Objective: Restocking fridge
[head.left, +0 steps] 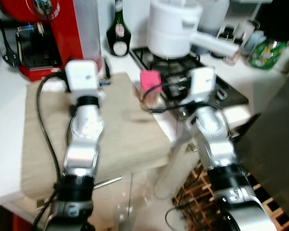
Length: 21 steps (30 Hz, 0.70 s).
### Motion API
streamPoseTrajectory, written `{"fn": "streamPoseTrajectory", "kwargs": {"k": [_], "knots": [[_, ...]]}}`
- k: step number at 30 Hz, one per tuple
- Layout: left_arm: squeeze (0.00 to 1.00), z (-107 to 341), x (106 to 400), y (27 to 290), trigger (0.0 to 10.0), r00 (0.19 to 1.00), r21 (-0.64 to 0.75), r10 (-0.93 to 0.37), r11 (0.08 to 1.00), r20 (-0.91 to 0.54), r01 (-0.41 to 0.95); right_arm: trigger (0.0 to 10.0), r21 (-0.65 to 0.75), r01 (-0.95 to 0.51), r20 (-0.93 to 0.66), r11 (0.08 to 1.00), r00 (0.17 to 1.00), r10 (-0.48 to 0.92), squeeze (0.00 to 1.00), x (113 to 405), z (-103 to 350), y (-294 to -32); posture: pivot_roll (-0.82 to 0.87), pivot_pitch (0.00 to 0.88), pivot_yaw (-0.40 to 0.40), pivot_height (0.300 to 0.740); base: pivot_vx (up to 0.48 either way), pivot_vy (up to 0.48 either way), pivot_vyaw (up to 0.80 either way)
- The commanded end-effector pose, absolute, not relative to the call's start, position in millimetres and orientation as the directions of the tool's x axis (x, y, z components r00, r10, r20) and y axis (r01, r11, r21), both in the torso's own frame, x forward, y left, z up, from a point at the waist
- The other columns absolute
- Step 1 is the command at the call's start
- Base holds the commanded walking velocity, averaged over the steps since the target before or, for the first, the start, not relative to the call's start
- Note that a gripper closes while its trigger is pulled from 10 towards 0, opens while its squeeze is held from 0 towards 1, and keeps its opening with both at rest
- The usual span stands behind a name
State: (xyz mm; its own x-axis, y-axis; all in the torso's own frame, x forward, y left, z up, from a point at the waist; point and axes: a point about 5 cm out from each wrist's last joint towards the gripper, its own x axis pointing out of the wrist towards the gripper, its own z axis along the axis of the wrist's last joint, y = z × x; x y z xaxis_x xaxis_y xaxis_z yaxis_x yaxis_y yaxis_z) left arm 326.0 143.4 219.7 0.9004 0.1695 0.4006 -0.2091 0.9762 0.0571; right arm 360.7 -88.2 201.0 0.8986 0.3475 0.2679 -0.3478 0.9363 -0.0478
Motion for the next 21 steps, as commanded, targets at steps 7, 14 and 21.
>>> {"fn": "streamPoseTrajectory", "kwargs": {"k": [7,14,21], "knots": [[0.00,225,320,156,10.0,0.905,0.070,0.181,0.972,0.384,-0.224,10.0,-0.064,-0.212,0.200,0.975,0.954,0.221,0.04,384,202,-116,0.06,0.060,-0.045,0.740,0.000,0.000,0.00],[0.00,224,298,186,10.0,0.909,0.132,0.223,0.950,0.352,-0.284,10.0,0.095,-0.088,0.146,0.992,0.987,0.074,0.04,404,211,-136,0.14,0.129,-0.040,0.740,0.000,0.000,0.00],[0.00,225,288,190,10.0,0.914,0.152,0.229,0.944,0.334,-0.292,10.0,0.136,0.037,0.167,0.990,0.984,-0.060,0.03,411,226,-159,0.16,0.154,-0.033,0.740,0.000,0.000,0.00]]}}
